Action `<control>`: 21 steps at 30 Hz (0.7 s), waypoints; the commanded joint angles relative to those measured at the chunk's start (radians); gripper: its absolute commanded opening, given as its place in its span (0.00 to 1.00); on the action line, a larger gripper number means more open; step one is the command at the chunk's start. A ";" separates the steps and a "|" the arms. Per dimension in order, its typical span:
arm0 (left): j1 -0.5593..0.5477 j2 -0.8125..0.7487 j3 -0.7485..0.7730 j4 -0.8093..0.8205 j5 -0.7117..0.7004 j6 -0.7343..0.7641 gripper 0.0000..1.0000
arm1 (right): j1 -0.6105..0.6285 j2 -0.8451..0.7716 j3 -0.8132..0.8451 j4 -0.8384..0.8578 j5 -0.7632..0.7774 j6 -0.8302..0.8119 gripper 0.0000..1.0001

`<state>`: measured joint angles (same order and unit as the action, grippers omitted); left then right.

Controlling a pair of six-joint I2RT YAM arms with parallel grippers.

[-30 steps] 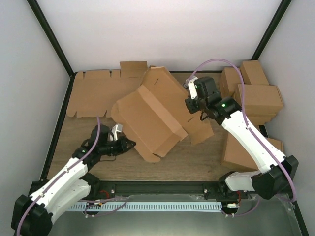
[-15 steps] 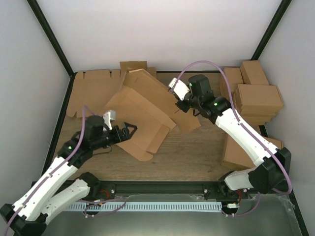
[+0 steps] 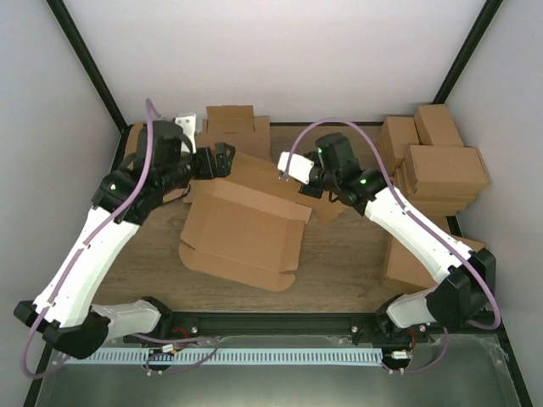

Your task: Fold the paper box

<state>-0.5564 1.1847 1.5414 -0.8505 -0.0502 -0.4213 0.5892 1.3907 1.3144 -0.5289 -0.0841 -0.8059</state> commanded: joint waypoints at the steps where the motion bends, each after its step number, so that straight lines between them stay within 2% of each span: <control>1: 0.041 0.065 0.126 -0.093 -0.089 0.097 1.00 | 0.055 -0.020 -0.026 0.007 -0.061 -0.197 0.01; 5: 0.129 0.076 0.159 -0.101 -0.029 0.106 1.00 | 0.063 -0.021 -0.022 0.030 -0.057 -0.257 0.01; 9: 0.283 0.091 0.153 -0.103 0.207 0.120 1.00 | 0.078 -0.017 -0.005 0.008 -0.024 -0.394 0.01; 13: 0.290 0.122 0.092 -0.084 0.387 0.181 1.00 | 0.122 -0.027 -0.058 0.009 -0.013 -0.548 0.01; 16: 0.289 0.125 0.009 -0.037 0.469 0.211 1.00 | 0.150 -0.027 -0.108 0.064 -0.004 -0.539 0.01; 18: 0.289 0.133 -0.045 -0.010 0.543 0.235 1.00 | 0.163 -0.026 -0.151 0.121 0.022 -0.540 0.07; 21: 0.282 0.151 -0.082 -0.004 0.609 0.275 0.99 | 0.169 -0.009 -0.184 0.181 0.051 -0.531 0.07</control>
<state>-0.2687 1.3201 1.4990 -0.8936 0.3931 -0.2260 0.7441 1.3808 1.1564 -0.4465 -0.0784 -1.3090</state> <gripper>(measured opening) 0.994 0.071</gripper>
